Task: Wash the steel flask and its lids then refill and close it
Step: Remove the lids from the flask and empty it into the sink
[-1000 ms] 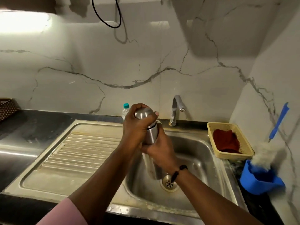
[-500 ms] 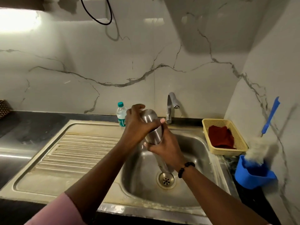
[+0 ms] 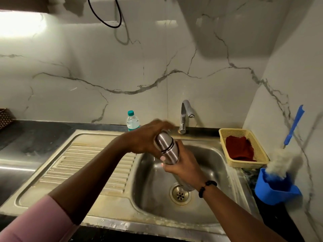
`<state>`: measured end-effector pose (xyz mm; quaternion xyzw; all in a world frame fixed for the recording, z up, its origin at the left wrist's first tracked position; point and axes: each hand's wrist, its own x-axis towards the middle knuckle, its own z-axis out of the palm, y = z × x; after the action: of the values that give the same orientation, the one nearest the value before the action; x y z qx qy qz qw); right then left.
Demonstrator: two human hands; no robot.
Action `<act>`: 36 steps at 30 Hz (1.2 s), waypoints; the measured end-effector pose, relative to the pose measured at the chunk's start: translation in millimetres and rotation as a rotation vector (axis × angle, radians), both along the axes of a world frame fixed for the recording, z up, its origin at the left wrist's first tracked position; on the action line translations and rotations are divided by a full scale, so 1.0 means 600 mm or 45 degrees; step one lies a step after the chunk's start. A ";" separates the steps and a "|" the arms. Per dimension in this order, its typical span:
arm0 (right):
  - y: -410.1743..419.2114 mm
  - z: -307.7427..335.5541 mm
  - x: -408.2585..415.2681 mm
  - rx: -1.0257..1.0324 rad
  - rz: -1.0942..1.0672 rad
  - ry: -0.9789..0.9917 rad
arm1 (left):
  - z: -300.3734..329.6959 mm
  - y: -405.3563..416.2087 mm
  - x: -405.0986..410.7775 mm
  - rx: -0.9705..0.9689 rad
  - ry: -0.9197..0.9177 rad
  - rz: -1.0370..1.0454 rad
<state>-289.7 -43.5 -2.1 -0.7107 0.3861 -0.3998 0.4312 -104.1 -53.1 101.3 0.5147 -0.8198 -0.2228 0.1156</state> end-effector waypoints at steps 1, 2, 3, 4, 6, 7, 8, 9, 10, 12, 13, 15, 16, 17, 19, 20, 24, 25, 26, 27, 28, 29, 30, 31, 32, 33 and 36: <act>0.002 -0.002 0.000 -0.010 0.001 0.036 | 0.001 -0.002 -0.001 -0.061 -0.106 -0.035; 0.003 -0.005 0.000 -0.024 0.003 0.075 | 0.003 -0.002 -0.006 -0.107 -0.163 0.000; 0.005 -0.009 0.000 -0.027 0.005 0.095 | 0.005 0.002 -0.012 -0.104 -0.150 0.103; 0.005 -0.013 0.001 -0.017 0.008 0.093 | 0.006 0.002 -0.016 -0.066 -0.109 0.213; 0.005 -0.020 0.002 0.001 0.005 0.063 | 0.003 -0.001 -0.013 0.062 -0.081 0.271; 0.006 -0.021 0.002 0.004 0.003 0.058 | 0.006 0.002 -0.013 0.121 -0.125 0.211; 0.006 -0.023 0.002 -0.010 0.000 0.073 | 0.009 0.005 -0.013 0.144 -0.187 0.136; 0.007 -0.024 0.002 -0.022 0.002 0.094 | 0.009 0.007 -0.013 0.113 -0.246 0.081; 0.007 -0.026 0.001 -0.035 0.011 0.123 | 0.006 0.005 -0.012 0.053 -0.296 0.067; 0.008 -0.029 0.001 -0.025 0.035 0.153 | 0.009 0.006 -0.007 -0.073 -0.329 0.115; 0.008 -0.030 -0.001 -0.010 0.038 0.144 | 0.013 0.008 -0.002 -0.120 -0.299 0.153; 0.009 -0.031 -0.004 0.022 0.026 0.101 | 0.024 0.020 0.017 -0.117 -0.054 0.272; 0.010 -0.031 -0.004 0.041 0.016 0.078 | 0.024 0.030 0.032 -0.071 0.147 0.327; 0.010 -0.031 -0.005 0.062 0.006 0.055 | 0.020 0.042 0.045 -0.010 0.344 0.363; 0.011 -0.035 -0.001 0.093 0.005 0.028 | -0.018 0.073 0.074 0.059 0.615 0.437; 0.014 -0.037 0.002 0.103 0.009 0.023 | -0.049 0.088 0.091 0.024 0.643 0.482; 0.022 -0.042 0.019 0.112 0.022 0.010 | -0.187 0.160 0.137 -0.133 0.774 0.648; 0.023 -0.042 0.024 0.113 0.031 0.014 | -0.219 0.178 0.141 -0.118 0.810 0.713; 0.025 -0.043 0.029 0.115 0.043 0.021 | -0.249 0.194 0.145 -0.103 0.814 0.779; 0.026 -0.043 0.033 0.119 0.052 0.026 | -0.275 0.209 0.148 -0.082 0.810 0.842; 0.027 -0.044 0.037 0.124 0.060 0.034 | -0.303 0.222 0.155 -0.051 0.820 0.901; 0.029 -0.044 0.041 0.130 0.068 0.037 | -0.330 0.232 0.163 -0.045 0.801 0.940; 0.031 -0.045 0.044 0.132 0.075 0.039 | -0.351 0.241 0.170 -0.064 0.727 0.957; 0.033 -0.045 0.047 0.130 0.083 0.036 | -0.364 0.250 0.173 -0.091 0.640 0.953; 0.034 -0.045 0.049 0.127 0.089 0.034 | -0.374 0.257 0.175 -0.119 0.593 0.956; 0.035 -0.045 0.051 0.127 0.093 0.035 | -0.381 0.263 0.176 -0.142 0.577 0.974; 0.036 -0.046 0.054 0.129 0.105 0.050 | -0.398 0.269 0.179 -0.185 0.547 1.033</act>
<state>-257.2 -22.1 -29.8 -0.7109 0.3847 -0.3476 0.4751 3.1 108.6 -137.3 0.7266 -0.5230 -0.2033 0.3964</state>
